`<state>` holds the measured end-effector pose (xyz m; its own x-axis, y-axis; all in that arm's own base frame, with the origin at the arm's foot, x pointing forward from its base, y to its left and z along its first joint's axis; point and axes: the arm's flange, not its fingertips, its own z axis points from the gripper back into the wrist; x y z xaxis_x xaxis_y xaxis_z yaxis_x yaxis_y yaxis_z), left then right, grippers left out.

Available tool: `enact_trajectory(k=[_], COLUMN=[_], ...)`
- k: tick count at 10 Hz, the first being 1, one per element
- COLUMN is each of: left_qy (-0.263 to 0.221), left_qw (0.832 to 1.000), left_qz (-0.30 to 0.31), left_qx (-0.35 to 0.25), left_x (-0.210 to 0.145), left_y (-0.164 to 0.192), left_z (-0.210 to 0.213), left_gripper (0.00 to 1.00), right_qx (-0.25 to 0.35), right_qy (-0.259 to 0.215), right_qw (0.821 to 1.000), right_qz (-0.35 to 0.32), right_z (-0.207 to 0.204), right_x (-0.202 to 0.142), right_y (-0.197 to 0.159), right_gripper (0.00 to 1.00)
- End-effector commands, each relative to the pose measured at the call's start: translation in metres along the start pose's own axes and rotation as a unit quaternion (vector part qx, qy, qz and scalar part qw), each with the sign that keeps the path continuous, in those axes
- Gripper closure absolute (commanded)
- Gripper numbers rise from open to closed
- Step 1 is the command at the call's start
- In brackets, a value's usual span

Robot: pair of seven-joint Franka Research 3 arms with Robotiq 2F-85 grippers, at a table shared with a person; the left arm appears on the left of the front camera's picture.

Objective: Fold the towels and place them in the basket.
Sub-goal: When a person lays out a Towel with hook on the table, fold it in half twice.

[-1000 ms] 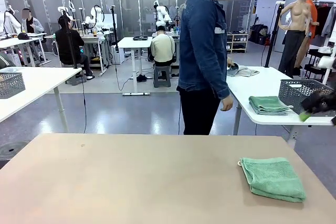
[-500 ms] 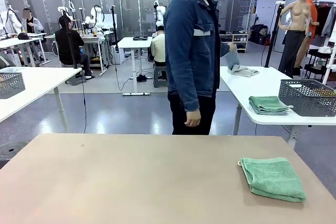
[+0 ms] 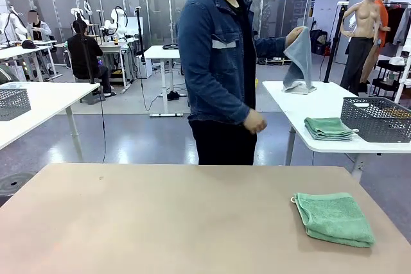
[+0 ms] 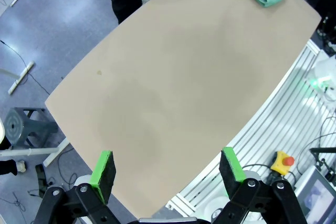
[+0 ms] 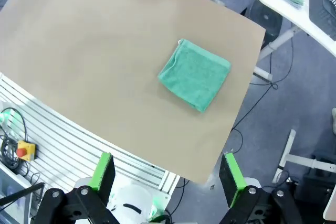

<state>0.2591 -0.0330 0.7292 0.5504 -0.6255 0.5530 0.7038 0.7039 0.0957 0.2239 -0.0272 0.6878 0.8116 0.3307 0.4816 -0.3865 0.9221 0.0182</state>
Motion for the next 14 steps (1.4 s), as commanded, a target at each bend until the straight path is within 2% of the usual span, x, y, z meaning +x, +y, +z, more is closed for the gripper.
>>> enact_trajectory(k=[1, 14], left_qy=[0.002, 0.002], left_qw=[1.000, 1.000], left_qz=[0.008, 0.008], left_qx=[0.008, 0.008], left_x=[0.0009, 0.0009], left_y=[-0.0004, -0.0004], left_z=[0.0005, 0.0005], left_gripper=[0.00, 0.00], right_qx=[-0.001, -0.001], right_qy=[0.003, 0.003], right_qw=[1.000, 1.000], right_qz=[-0.003, -0.003], right_z=[-0.0017, -0.0017], right_x=[0.0014, 0.0014], right_y=[-0.0020, -0.0020], right_gripper=[0.00, 0.00])
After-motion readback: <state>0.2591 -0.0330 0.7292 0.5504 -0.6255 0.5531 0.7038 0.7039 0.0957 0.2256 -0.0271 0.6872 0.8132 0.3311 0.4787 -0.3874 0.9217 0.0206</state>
